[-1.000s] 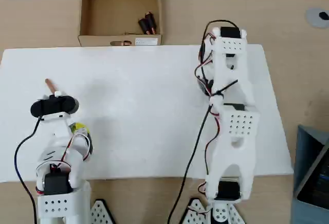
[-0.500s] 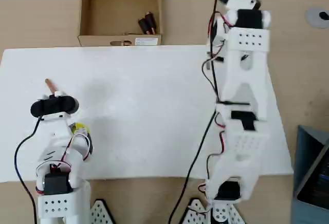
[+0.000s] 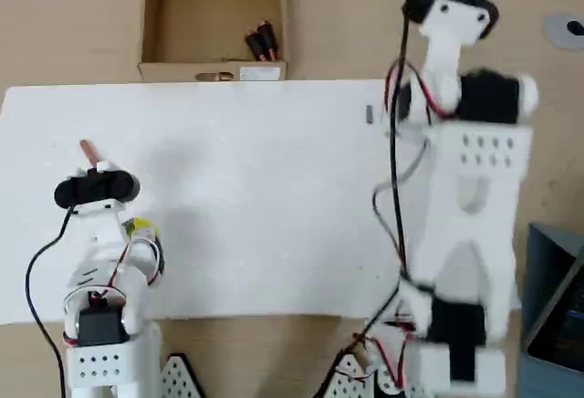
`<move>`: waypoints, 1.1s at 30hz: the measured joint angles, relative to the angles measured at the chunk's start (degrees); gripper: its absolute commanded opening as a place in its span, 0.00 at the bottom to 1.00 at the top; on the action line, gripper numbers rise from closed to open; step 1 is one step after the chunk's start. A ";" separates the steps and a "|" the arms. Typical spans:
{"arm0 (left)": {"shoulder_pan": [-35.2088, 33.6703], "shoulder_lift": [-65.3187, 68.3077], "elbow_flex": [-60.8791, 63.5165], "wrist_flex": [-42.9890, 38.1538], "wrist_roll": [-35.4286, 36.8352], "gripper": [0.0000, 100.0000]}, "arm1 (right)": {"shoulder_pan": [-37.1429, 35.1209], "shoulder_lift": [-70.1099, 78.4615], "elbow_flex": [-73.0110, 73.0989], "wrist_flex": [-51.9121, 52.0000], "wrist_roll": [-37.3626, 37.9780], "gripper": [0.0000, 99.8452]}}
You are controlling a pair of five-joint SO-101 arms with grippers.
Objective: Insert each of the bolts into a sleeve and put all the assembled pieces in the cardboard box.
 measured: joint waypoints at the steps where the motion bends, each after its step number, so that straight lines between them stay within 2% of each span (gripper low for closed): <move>1: 0.00 0.00 0.00 0.00 0.00 0.00 | 0.00 -2.90 2.81 0.00 0.00 0.01; 10: -0.26 0.00 -1.14 0.00 0.00 0.00 | 0.62 -26.20 27.08 -0.09 0.00 0.01; 18: -3.16 3.08 -14.95 2.29 0.00 0.00 | 7.47 -45.36 48.62 -7.21 1.85 0.01; 25: -3.16 20.92 -32.79 5.98 0.00 0.00 | 9.76 -56.18 57.32 -12.66 2.37 0.01; 33: -3.16 48.62 -56.18 13.10 0.00 0.00 | 9.76 -57.93 58.90 -13.71 2.37 0.01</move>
